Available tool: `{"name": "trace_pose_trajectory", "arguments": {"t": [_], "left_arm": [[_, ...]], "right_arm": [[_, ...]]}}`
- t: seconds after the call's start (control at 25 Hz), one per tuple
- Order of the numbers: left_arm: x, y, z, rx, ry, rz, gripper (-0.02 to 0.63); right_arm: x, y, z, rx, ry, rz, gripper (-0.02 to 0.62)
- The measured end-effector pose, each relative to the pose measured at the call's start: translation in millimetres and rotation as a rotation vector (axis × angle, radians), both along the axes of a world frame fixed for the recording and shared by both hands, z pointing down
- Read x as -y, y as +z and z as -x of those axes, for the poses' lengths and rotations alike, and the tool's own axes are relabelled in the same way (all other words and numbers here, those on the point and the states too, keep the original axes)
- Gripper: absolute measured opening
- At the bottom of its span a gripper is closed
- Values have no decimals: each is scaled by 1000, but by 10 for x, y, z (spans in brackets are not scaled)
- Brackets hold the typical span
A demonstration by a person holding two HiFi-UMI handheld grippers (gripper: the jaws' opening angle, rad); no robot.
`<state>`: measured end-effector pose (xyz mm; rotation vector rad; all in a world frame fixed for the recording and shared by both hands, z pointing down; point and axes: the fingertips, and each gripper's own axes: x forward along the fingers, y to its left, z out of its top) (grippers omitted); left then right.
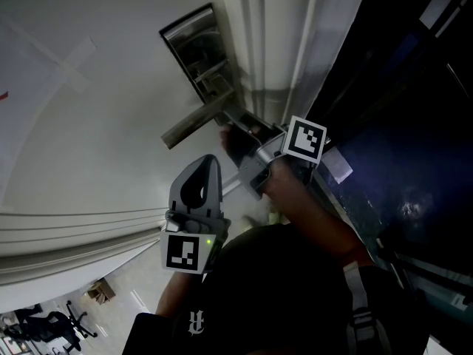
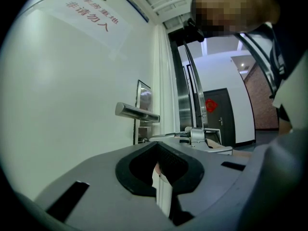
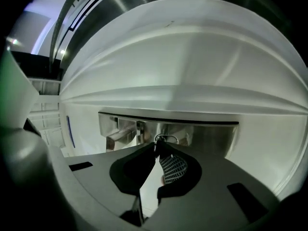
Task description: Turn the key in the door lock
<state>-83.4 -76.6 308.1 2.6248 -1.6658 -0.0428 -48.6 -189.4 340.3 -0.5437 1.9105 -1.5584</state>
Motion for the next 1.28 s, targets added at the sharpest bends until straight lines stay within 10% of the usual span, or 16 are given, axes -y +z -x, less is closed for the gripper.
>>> {"name": "trace_pose_trajectory", "arguments": {"t": [1.28], "left_arm": [[65,8,-129,-15,32,2,6]], "right_arm": [[-150,-28,-278,33,-21,-53,25]]}}
